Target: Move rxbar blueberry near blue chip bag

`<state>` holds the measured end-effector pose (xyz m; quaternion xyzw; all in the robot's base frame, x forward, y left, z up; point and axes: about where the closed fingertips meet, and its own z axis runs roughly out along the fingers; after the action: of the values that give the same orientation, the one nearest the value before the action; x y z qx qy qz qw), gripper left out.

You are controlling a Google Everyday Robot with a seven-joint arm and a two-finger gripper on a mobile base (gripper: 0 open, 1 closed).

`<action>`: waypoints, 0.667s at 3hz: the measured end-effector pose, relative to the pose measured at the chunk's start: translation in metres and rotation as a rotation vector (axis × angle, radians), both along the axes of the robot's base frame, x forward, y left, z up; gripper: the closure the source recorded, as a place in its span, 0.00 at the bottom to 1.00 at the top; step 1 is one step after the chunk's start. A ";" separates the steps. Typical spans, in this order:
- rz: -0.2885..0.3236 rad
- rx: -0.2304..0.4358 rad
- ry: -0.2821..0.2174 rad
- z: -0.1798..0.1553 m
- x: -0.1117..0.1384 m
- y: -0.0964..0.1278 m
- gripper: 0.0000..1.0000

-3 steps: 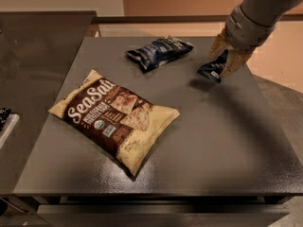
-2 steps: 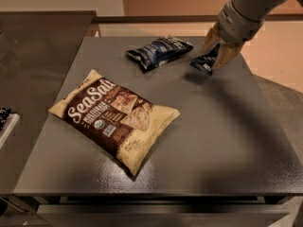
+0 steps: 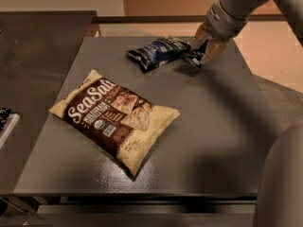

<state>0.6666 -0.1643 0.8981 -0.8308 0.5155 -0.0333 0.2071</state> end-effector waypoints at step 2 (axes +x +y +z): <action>-0.017 0.067 -0.009 -0.011 0.020 0.015 0.59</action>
Offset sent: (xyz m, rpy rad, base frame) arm 0.0242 0.0211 -0.0096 0.1049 -0.0156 -0.0317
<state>0.6867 -0.1493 0.8868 -0.8188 0.5226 -0.0217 0.2367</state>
